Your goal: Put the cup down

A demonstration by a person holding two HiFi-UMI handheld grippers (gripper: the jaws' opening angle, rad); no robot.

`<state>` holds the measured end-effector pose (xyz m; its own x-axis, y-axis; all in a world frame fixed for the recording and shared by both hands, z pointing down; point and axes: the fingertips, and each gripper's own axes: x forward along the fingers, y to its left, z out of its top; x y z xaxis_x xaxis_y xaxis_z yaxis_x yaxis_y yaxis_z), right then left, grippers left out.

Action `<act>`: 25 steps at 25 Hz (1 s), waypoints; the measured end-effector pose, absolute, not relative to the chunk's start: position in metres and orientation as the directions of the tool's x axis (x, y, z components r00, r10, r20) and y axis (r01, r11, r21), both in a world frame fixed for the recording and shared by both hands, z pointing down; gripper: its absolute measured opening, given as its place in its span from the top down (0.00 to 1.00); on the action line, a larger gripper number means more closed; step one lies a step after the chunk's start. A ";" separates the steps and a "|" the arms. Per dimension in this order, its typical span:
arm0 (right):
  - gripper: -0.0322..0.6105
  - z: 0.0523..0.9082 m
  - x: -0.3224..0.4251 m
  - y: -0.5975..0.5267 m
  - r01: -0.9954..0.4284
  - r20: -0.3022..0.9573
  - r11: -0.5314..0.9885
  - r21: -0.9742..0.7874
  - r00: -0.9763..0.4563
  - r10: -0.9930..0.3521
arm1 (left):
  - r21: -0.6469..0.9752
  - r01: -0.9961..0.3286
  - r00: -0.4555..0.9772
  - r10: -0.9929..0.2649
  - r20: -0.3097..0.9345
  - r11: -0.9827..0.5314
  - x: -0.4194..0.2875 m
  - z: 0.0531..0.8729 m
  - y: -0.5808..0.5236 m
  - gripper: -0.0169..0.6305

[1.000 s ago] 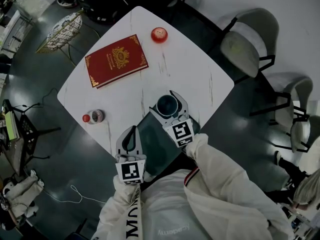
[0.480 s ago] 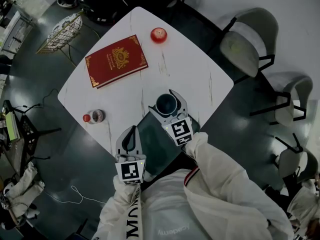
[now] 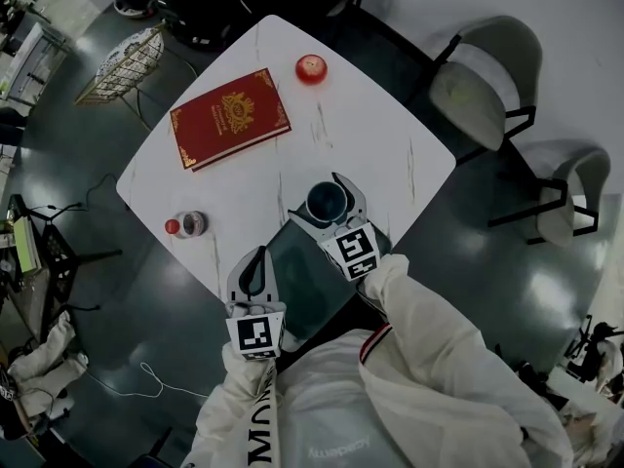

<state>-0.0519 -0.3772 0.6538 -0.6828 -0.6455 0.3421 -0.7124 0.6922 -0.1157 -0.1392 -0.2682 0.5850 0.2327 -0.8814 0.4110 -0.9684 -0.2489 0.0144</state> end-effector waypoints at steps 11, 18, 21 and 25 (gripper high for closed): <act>0.19 0.649 -0.043 -0.372 -0.729 0.369 0.676 -0.104 -0.660 -0.655 | 0.036 -0.961 0.264 -0.870 0.417 -0.274 -0.136 0.581 -0.247 0.95; 0.19 0.642 -0.028 -0.353 -0.773 0.381 0.625 -0.109 -0.613 -0.692 | 0.046 -0.959 0.275 -0.869 0.412 -0.281 -0.138 0.576 -0.225 0.95; 0.19 0.637 -0.020 -0.340 -0.795 0.379 0.598 -0.108 -0.588 -0.714 | 0.043 -0.956 0.282 -0.870 0.405 -0.290 -0.139 0.572 -0.214 0.95; 0.19 0.626 -0.010 -0.316 -0.812 0.376 0.576 -0.097 -0.565 -0.734 | 0.034 -0.950 0.298 -0.870 0.393 -0.310 -0.137 0.563 -0.196 0.95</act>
